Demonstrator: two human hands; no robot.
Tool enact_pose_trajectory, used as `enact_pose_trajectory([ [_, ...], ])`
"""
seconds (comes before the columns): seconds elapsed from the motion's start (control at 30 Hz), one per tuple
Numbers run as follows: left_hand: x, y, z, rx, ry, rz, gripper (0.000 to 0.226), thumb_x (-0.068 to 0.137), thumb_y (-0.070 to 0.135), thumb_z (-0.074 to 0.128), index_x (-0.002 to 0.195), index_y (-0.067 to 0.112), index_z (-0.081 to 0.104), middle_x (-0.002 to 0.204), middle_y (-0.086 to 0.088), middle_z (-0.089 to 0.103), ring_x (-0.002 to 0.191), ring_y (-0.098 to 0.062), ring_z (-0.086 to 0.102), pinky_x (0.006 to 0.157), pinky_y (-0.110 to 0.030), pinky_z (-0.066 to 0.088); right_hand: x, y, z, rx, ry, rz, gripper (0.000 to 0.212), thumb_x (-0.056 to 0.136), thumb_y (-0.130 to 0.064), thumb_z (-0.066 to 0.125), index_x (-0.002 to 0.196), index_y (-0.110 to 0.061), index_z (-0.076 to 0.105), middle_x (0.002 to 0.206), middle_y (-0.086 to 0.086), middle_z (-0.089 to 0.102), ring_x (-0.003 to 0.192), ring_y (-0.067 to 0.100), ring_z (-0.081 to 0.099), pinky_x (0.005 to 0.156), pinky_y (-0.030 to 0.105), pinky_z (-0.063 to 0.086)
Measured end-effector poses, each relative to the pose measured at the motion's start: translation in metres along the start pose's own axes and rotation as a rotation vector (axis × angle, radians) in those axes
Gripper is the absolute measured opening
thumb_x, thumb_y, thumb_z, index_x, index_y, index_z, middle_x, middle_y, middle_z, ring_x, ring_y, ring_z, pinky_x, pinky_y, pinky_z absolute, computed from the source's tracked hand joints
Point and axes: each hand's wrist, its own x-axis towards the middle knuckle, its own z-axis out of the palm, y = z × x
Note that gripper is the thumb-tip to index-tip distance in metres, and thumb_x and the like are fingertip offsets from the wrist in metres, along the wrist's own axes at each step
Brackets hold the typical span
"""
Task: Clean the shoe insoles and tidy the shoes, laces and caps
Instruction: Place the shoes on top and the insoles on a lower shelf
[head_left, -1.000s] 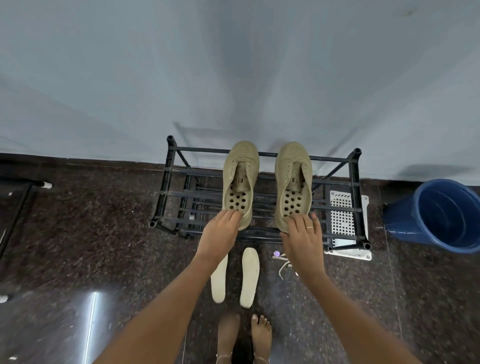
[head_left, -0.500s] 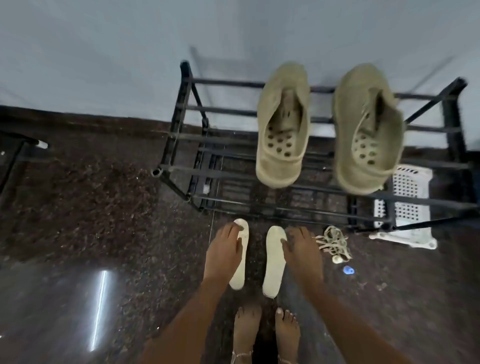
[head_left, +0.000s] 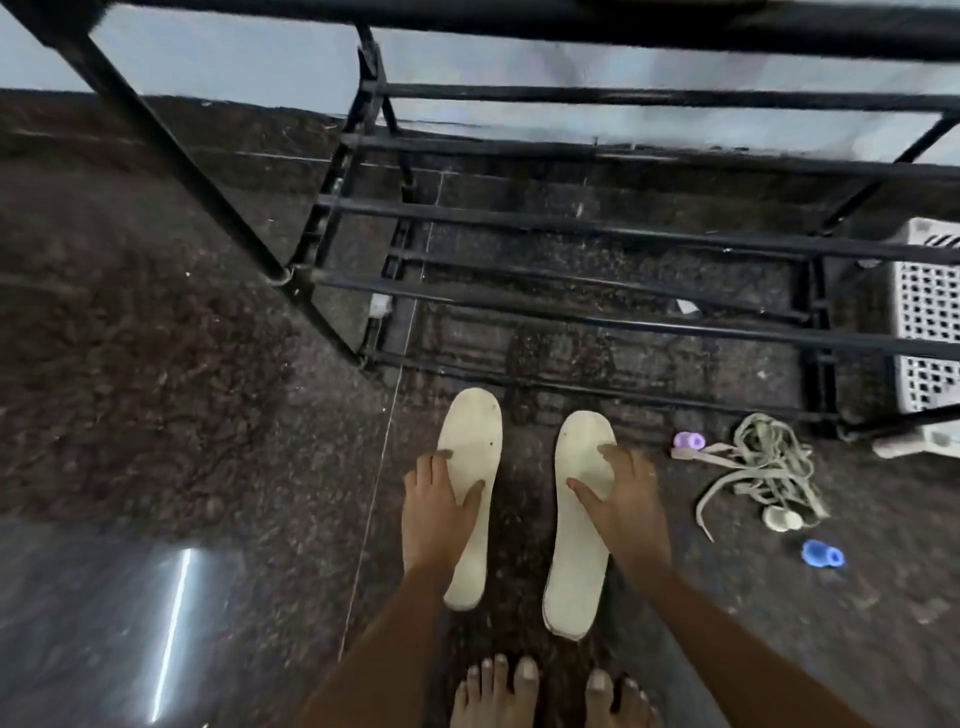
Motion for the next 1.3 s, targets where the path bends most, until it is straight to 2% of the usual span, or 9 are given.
enact_pose_trajectory([
  [0.27,0.012,0.006,0.012,0.032,0.121,-0.01,0.067,0.082,0.04,0.066,0.132,0.005,0.038,0.134,-0.012,0.042,0.121,-0.03,0.041,0.099,-0.037,0.038,-0.003,0.003,0.014,0.059,0.148,0.083,0.056,0.068,-0.024,0.078,0.114,-0.003,0.052,0.114,0.014,0.05,0.107,0.033,0.044,0.092,0.039,0.036],
  [0.43,0.008,0.011,0.008,-0.101,0.116,-0.125,0.075,0.081,0.037,0.069,0.137,0.006,0.029,0.138,-0.011,0.039,0.129,-0.03,0.035,0.1,-0.043,0.038,-0.019,0.007,0.014,0.245,0.119,0.326,0.057,0.072,-0.02,0.076,0.116,-0.003,0.045,0.119,0.012,0.042,0.114,0.028,0.037,0.093,0.037,0.034],
  [0.6,0.002,0.015,0.008,-0.256,0.096,-0.33,0.06,0.081,0.029,0.071,0.124,0.003,0.04,0.128,-0.017,0.05,0.116,-0.037,0.05,0.093,-0.048,0.045,-0.024,0.009,0.014,0.358,0.041,0.431,0.04,0.075,-0.012,0.073,0.107,0.0,0.053,0.111,0.017,0.054,0.099,0.029,0.054,0.08,0.034,0.043],
  [0.73,0.0,0.022,0.008,-0.384,0.066,-0.471,0.046,0.084,0.018,0.069,0.118,-0.005,0.05,0.121,-0.024,0.057,0.109,-0.041,0.056,0.087,-0.048,0.047,-0.019,0.006,0.006,0.407,-0.018,0.538,0.024,0.074,-0.012,0.074,0.091,0.003,0.065,0.085,0.012,0.063,0.075,0.023,0.058,0.064,0.028,0.043],
  [0.9,0.003,0.02,-0.003,-0.44,-0.022,-0.428,0.037,0.085,0.01,0.066,0.118,-0.004,0.058,0.117,-0.023,0.062,0.103,-0.039,0.06,0.085,-0.046,0.052,-0.015,0.004,-0.003,0.48,0.031,0.592,0.017,0.072,-0.009,0.075,0.084,0.0,0.067,0.083,0.013,0.063,0.078,0.027,0.06,0.068,0.033,0.049],
  [0.97,0.001,0.021,-0.013,-0.464,-0.029,-0.389,0.035,0.084,0.008,0.067,0.115,-0.004,0.059,0.115,-0.022,0.063,0.102,-0.038,0.061,0.087,-0.047,0.052,-0.018,0.001,-0.01,0.524,0.055,0.599,0.011,0.07,-0.008,0.076,0.069,-0.008,0.065,0.083,0.014,0.067,0.078,0.029,0.063,0.073,0.04,0.053],
  [1.07,-0.004,0.026,-0.035,-0.517,-0.025,-0.322,0.034,0.081,0.005,0.069,0.112,-0.004,0.059,0.114,-0.02,0.064,0.1,-0.036,0.062,0.088,-0.049,0.051,-0.024,-0.006,-0.027,0.585,0.071,0.581,0.026,0.069,-0.005,0.076,0.054,-0.017,0.059,0.078,0.014,0.068,0.074,0.031,0.065,0.073,0.046,0.054],
  [1.2,-0.017,0.042,-0.069,-0.573,-0.018,-0.253,0.038,0.082,0.004,0.068,0.117,-0.003,0.055,0.116,-0.017,0.062,0.103,-0.036,0.06,0.089,-0.046,0.05,-0.033,-0.026,-0.061,0.659,0.119,0.488,0.006,0.071,-0.004,0.075,0.07,-0.004,0.069,0.067,0.008,0.065,0.055,0.017,0.056,0.049,0.02,0.048],
  [1.3,-0.028,0.056,-0.09,-0.617,-0.01,-0.19,0.039,0.081,0.003,0.068,0.117,-0.004,0.054,0.117,-0.021,0.061,0.104,-0.037,0.059,0.09,-0.051,0.049,-0.041,-0.044,-0.085,0.732,0.159,0.415,0.013,0.072,-0.002,0.073,0.084,0.002,0.071,0.077,0.01,0.068,0.061,0.02,0.06,0.063,0.025,0.052],
])
